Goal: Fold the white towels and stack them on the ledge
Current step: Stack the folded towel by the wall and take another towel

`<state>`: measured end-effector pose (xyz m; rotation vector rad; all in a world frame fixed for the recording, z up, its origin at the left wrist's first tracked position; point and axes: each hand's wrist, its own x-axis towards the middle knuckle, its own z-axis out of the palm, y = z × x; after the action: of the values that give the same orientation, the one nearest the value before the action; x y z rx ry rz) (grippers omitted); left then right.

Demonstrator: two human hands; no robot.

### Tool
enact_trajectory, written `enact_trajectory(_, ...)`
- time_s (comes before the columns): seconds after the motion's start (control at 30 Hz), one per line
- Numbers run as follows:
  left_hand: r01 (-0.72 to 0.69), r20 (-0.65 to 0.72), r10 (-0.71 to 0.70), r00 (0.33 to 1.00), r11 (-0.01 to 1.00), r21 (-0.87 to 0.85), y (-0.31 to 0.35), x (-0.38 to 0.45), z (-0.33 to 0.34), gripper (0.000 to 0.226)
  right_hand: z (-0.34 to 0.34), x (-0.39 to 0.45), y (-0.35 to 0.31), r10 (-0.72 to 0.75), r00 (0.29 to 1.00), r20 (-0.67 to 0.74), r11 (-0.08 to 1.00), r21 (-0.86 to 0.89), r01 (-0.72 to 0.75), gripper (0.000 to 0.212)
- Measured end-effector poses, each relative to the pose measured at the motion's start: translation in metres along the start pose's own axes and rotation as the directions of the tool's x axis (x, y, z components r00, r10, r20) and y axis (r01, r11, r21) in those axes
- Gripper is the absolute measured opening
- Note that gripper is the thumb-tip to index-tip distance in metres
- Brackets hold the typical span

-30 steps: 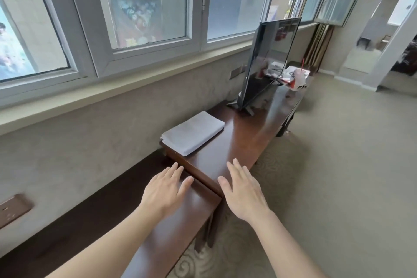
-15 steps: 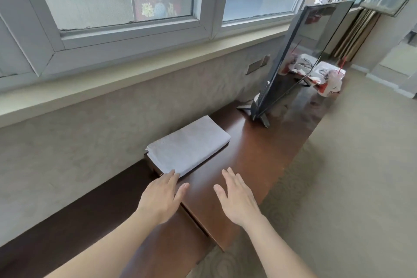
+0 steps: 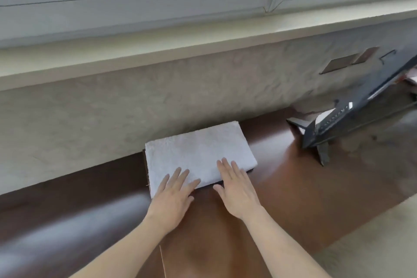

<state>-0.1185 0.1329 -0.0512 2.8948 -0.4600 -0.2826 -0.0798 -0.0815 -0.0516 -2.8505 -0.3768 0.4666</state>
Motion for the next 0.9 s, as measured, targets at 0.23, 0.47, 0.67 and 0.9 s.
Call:
enact_trajectory(0.23,0.162,0.009,-0.164,0.986,0.984,0.077,0.010,0.040,0.033,0.078,0.019,0.042,0.037,-0.250,0.967,0.045,0.952,-0.172,0.254,0.082)
enact_trajectory(0.47,0.236,-0.040,-0.232,0.972,0.951,0.202,0.017,0.058,0.041,0.084,0.014,0.067,0.049,-0.388,0.921,-0.029,0.913,-0.148,0.380,0.079)
enact_trajectory(0.67,0.231,-0.152,-0.206,0.967,0.958,0.170,0.012,0.064,0.031,0.071,0.011,0.074,0.046,-0.442,0.876,-0.193,0.896,-0.140,0.421,0.047)
enact_trajectory(0.9,0.092,-0.362,-0.039,0.931,0.987,0.129,0.003,0.069,0.003,0.053,-0.003,0.070,0.044,-0.520,0.797,-0.307,0.852,-0.127,0.507,0.056)
